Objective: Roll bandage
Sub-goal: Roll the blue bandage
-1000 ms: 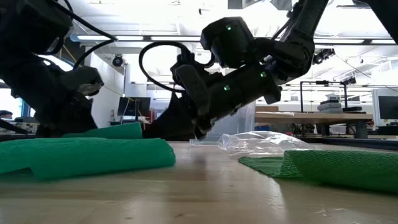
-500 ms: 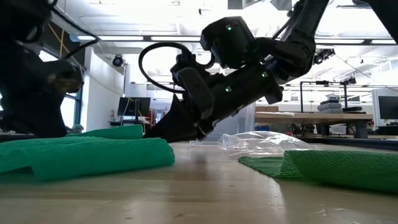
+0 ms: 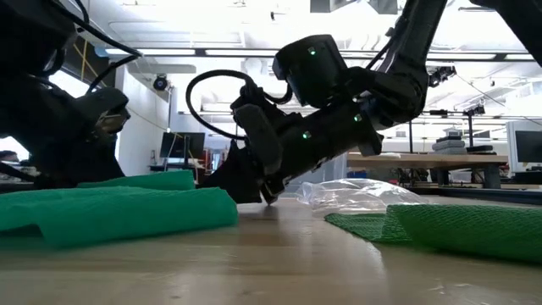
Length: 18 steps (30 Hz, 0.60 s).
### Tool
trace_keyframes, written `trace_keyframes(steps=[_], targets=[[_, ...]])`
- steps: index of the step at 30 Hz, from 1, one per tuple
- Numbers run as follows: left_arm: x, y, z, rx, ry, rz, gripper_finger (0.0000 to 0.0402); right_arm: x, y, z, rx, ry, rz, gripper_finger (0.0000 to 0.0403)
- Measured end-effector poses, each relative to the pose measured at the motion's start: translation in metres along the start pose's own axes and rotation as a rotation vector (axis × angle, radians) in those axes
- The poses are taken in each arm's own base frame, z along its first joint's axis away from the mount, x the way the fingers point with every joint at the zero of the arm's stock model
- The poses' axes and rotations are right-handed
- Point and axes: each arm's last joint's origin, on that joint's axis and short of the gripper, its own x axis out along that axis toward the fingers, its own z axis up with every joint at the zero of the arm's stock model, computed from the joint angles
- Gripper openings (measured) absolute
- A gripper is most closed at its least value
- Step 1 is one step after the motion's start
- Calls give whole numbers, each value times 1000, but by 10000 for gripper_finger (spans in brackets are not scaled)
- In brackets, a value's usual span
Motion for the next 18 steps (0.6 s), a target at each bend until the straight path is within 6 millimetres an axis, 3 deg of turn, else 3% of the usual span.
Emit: trace_keyframes(steps=[6, 13, 18], targets=[[-6, 4, 3, 22, 44, 34, 0, -3, 1, 2, 8, 26, -1, 2], [-39, 10, 15, 19, 221, 60, 0, -4, 2, 3, 3, 38, 27, 1], [-53, 4, 7, -45, 307, -12, 0, -4, 2, 3, -18, 39, 35, 0]])
